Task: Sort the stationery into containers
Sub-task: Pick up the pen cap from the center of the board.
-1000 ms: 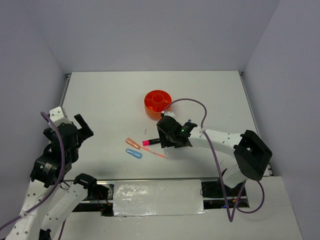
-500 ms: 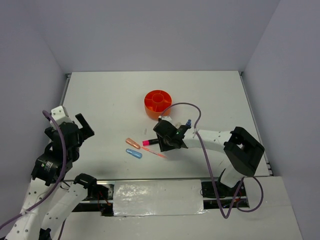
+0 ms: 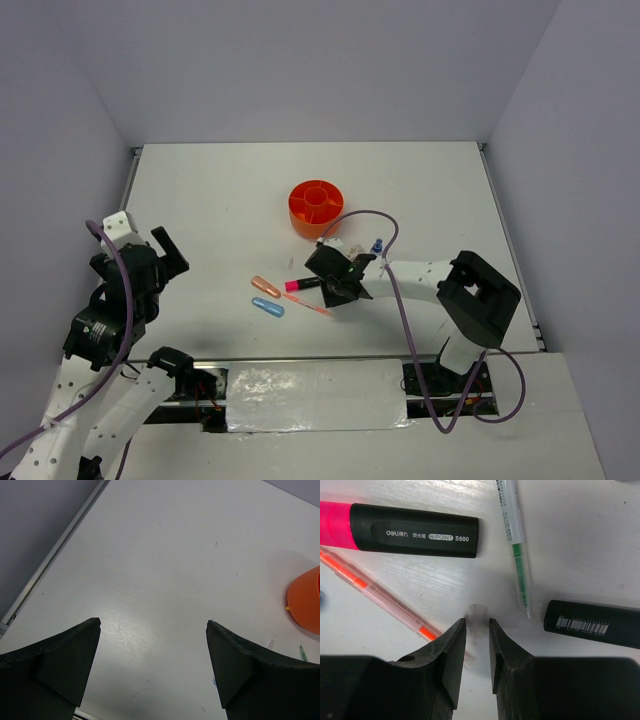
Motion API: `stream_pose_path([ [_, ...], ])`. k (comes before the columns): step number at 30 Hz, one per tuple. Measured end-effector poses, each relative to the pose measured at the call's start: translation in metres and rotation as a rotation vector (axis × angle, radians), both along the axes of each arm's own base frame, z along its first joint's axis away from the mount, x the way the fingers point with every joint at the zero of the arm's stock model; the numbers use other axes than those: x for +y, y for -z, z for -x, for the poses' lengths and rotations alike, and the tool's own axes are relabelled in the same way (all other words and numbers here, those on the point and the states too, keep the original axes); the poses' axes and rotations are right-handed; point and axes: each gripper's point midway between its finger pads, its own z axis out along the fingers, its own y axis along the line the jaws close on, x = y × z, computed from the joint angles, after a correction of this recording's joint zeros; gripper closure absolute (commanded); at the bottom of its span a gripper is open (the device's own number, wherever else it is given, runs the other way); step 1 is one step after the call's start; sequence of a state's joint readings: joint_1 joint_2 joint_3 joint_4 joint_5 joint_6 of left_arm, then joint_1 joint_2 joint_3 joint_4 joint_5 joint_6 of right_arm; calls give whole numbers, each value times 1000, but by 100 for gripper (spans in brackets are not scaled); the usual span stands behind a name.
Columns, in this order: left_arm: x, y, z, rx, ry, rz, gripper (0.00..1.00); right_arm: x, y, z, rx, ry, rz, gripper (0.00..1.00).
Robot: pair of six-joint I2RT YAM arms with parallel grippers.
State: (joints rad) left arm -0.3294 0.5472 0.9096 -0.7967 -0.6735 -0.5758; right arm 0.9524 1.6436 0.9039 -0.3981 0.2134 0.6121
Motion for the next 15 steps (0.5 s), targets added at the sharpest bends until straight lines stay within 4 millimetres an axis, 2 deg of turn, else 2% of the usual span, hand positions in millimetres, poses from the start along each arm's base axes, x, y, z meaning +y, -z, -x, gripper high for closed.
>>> stream_pose_path([
  [4, 0, -1, 0, -4, 0, 1, 1, -1, 1, -1, -6, 4, 6, 76],
  [5, 0, -1, -1, -5, 0, 2, 1, -2, 1, -1, -7, 4, 8, 82],
  [7, 0, -1, -1, -6, 0, 2, 1, -3, 1, -1, -10, 6, 12, 89],
  [15, -2, -1, -1, -5, 8, 5, 1, -2, -1, 0, -34, -12, 15, 93],
])
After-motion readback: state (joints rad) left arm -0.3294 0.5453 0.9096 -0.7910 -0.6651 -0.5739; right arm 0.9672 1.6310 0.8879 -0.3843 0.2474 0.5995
